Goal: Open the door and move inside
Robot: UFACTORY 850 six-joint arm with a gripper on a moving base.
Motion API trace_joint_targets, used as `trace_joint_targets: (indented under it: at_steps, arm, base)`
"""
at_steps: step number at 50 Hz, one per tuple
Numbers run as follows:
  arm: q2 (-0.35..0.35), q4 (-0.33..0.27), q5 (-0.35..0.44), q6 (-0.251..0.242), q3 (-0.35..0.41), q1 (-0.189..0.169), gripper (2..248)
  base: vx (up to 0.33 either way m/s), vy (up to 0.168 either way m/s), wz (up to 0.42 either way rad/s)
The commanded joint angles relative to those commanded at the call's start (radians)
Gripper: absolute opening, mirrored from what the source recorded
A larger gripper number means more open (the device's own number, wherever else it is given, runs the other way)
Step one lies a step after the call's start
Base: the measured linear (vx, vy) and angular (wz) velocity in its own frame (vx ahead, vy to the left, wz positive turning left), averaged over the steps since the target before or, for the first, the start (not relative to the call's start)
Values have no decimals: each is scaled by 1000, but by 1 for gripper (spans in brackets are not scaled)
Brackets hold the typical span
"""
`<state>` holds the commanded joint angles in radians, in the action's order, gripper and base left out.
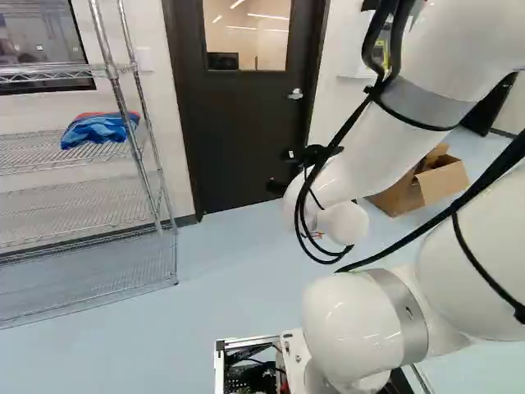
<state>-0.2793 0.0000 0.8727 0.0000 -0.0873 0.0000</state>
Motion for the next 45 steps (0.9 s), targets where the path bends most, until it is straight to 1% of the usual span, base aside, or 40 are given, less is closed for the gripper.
trace_joint_targets:
  at_steps: [45]
  arm:
    - [0,0,0,0,0,0,247]
  base:
    - [191,-91,1]
